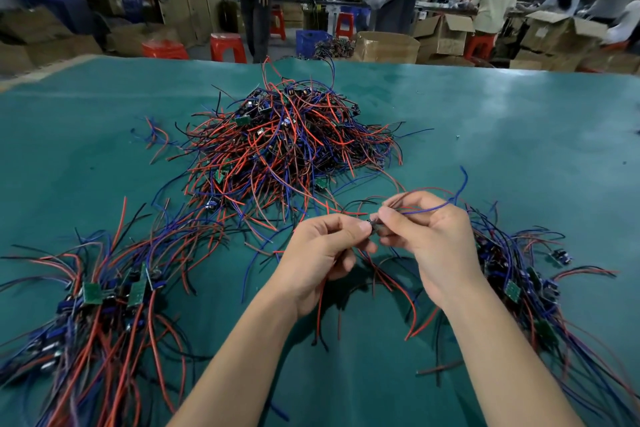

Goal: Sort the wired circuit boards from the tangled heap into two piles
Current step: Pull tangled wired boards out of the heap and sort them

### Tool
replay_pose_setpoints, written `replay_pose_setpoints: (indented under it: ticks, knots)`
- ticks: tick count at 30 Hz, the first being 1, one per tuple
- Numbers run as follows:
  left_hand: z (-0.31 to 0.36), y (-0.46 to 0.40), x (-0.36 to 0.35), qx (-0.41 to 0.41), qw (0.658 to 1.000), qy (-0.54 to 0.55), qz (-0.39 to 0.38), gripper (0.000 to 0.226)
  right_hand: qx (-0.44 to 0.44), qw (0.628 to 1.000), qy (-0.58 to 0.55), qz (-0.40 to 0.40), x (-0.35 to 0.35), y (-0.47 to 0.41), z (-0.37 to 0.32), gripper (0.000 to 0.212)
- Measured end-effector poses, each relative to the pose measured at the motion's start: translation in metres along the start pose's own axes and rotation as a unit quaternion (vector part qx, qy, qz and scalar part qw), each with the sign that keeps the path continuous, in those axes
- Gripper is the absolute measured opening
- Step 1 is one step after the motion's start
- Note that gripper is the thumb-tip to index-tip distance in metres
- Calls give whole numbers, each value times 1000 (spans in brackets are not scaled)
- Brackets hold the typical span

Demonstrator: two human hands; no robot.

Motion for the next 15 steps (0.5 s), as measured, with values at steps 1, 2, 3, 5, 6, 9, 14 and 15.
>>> replay_pose_setpoints:
  ticks: [1,2,3,5,6,9,14,15]
  knots:
    - [0,0,-1,2,1000,-5,-4,11,-5,1000,-7,9,3,0,-1,14]
    - [-1,0,-1,3,1000,-8,-9,12,-6,1000,-12,22,7,-2,-2,13]
    - [-1,0,-1,3,1000,-9,-15,13,-5,999,-18,41,12,-4,-4,11]
    - [-1,0,-1,1,1000,-8,-25,13,3,995,-37,90,23,-8,-7,12]
    - [-1,0,-1,2,1000,-8,-29,12,8,992,-51,119,29,-9,-8,14]
    - [-4,0,-3,5,999,-18,-37,10,24,974,-113,196,41,-9,-10,17]
    - [-5,-2,1,-17,999,31,23,8,42,901,-252,350,59,-11,-13,17]
    - [-4,-2,4,-22,998,51,40,8,21,909,-233,345,56,-11,-13,16]
Point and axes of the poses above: each hand's wrist, its own y-axis away from the middle knuckle, its own x-axis out of the back of the hand, z = x × y, the point moved 3 cm from there along -y, towards the middle knuckle
